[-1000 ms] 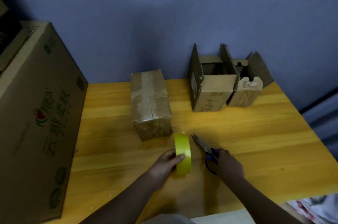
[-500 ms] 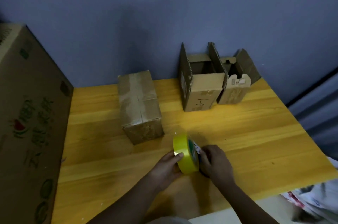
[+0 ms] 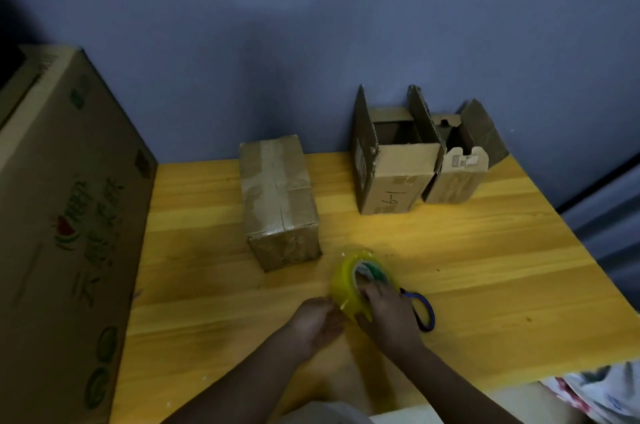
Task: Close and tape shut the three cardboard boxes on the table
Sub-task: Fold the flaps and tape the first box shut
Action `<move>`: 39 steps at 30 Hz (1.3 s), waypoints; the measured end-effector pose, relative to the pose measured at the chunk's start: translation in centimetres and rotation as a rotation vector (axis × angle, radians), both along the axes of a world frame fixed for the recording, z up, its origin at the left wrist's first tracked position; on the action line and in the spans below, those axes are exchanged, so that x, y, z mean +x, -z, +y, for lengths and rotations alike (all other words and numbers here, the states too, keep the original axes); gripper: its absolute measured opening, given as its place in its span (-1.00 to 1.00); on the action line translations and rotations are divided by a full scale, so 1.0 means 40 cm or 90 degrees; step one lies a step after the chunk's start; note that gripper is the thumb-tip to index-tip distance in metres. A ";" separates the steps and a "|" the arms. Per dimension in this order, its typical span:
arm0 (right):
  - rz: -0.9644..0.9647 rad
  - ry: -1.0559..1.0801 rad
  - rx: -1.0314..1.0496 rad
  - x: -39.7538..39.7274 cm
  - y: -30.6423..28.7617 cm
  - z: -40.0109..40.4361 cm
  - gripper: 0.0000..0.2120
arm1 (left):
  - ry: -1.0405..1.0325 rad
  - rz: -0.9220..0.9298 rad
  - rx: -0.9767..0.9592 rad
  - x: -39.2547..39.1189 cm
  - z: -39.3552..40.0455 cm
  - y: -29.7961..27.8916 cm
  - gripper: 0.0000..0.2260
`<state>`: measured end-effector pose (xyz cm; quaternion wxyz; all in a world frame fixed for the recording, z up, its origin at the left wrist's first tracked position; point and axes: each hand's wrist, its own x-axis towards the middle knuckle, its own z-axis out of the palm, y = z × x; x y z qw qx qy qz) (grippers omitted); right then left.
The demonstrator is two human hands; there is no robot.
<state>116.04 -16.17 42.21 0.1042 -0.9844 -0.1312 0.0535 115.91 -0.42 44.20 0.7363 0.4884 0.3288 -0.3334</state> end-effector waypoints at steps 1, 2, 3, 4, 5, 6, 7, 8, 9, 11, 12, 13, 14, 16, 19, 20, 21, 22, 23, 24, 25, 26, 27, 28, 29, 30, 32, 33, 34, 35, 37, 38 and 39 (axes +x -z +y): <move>-0.005 0.007 -0.033 -0.002 0.008 0.004 -0.41 | 0.016 0.012 0.057 -0.005 0.007 0.006 -0.84; -0.011 0.015 -0.060 -0.002 0.015 0.008 -0.37 | 0.029 0.016 0.113 -0.009 0.015 0.010 -0.82; -0.003 0.016 -0.079 -0.002 0.022 0.013 -0.36 | 0.025 0.003 0.161 -0.011 0.026 0.012 -0.83; 0.013 0.011 -0.094 -0.006 0.020 0.022 -0.38 | 0.008 -0.032 0.208 -0.012 0.042 0.010 -0.87; 0.035 0.005 -0.108 -0.011 0.008 0.030 -0.42 | -0.012 -0.089 0.263 -0.012 0.061 0.013 -0.89; 0.055 -0.005 -0.117 -0.011 0.004 0.038 -0.48 | -0.026 -0.158 0.316 -0.012 0.081 0.016 -0.87; 0.043 -0.006 -0.136 -0.011 0.022 0.036 -0.52 | -0.033 -0.224 0.360 -0.014 0.101 0.015 -0.84; 0.055 -0.007 -0.146 -0.017 0.021 0.035 -0.53 | -0.036 -0.277 0.393 -0.016 0.118 0.014 -0.79; 0.072 0.004 -0.155 -0.019 0.017 0.038 -0.51 | -0.031 -0.319 0.417 -0.021 0.134 0.011 -0.75; 0.094 0.017 -0.163 -0.028 0.017 0.036 -0.43 | 0.000 -0.380 0.467 -0.027 0.156 0.005 -0.73; 0.073 0.027 -0.164 -0.030 0.024 0.034 -0.43 | 0.021 -0.415 0.501 -0.028 0.163 -0.003 -0.74; 0.089 0.034 -0.156 -0.031 0.026 0.035 -0.46 | 0.045 -0.458 0.544 -0.027 0.169 -0.011 -0.78; 0.096 0.042 -0.152 -0.033 0.023 0.039 -0.51 | 0.072 -0.508 0.601 -0.025 0.175 -0.021 -0.82; 0.054 0.060 -0.086 -0.024 0.008 0.046 -0.57 | 0.135 -0.581 0.729 -0.014 0.192 -0.045 -0.87; -0.001 0.058 0.015 0.030 -0.057 0.077 -0.55 | 0.168 -0.666 0.919 0.028 0.224 -0.080 -0.73; -0.015 0.033 0.049 0.059 -0.086 0.095 -0.53 | 0.180 -0.688 0.969 0.049 0.235 -0.084 -0.64; -0.047 0.003 0.080 0.092 -0.116 0.116 -0.51 | 0.214 -0.694 0.998 0.073 0.245 -0.091 -0.55; -0.092 -0.036 0.089 0.123 -0.146 0.140 -0.50 | 0.270 -0.682 1.001 0.097 0.257 -0.101 -0.45; -0.142 -0.078 0.076 0.156 -0.169 0.164 -0.48 | 0.326 -0.671 0.996 0.120 0.270 -0.108 -0.36; -0.174 -0.119 0.058 0.186 -0.192 0.188 -0.46 | 0.382 -0.661 0.987 0.142 0.284 -0.115 -0.30; -0.182 -0.164 0.036 0.212 -0.205 0.209 -0.43 | 0.422 -0.662 0.989 0.161 0.298 -0.118 -0.26; -0.162 -0.205 0.008 0.235 -0.210 0.226 -0.41 | 0.457 -0.667 0.995 0.179 0.312 -0.119 -0.25; -0.146 -0.240 -0.017 0.256 -0.210 0.240 -0.40 | 0.488 -0.669 0.994 0.192 0.324 -0.121 -0.24; -0.120 -0.263 -0.039 0.271 -0.209 0.249 -0.39 | 0.516 -0.668 0.986 0.202 0.333 -0.121 -0.23; -0.101 -0.274 -0.053 0.285 -0.202 0.254 -0.38 | 0.543 -0.670 0.977 0.212 0.339 -0.122 -0.22; -0.089 -0.278 -0.057 0.293 -0.193 0.257 -0.37 | 0.568 -0.672 0.972 0.221 0.343 -0.120 -0.18; -0.090 -0.270 -0.033 0.301 -0.179 0.262 -0.31 | 0.606 -0.671 0.976 0.230 0.348 -0.112 -0.13; -0.089 -0.262 -0.019 0.303 -0.170 0.261 -0.29 | 0.610 -0.674 0.984 0.234 0.348 -0.108 -0.13; -0.087 -0.257 -0.009 0.304 -0.164 0.260 -0.29 | 0.602 -0.679 0.989 0.237 0.348 -0.102 -0.13; -0.091 -0.255 -0.003 0.305 -0.157 0.258 -0.31 | 0.587 -0.685 0.990 0.239 0.346 -0.099 -0.14; -0.100 -0.253 0.001 0.308 -0.145 0.254 -0.35 | 0.567 -0.693 0.980 0.240 0.341 -0.096 -0.18; -0.099 -0.253 0.002 0.309 -0.142 0.250 -0.36 | 0.563 -0.700 0.978 0.240 0.338 -0.099 -0.20; -0.099 -0.256 0.004 0.312 -0.137 0.248 -0.36 | 0.565 -0.703 0.983 0.240 0.335 -0.099 -0.21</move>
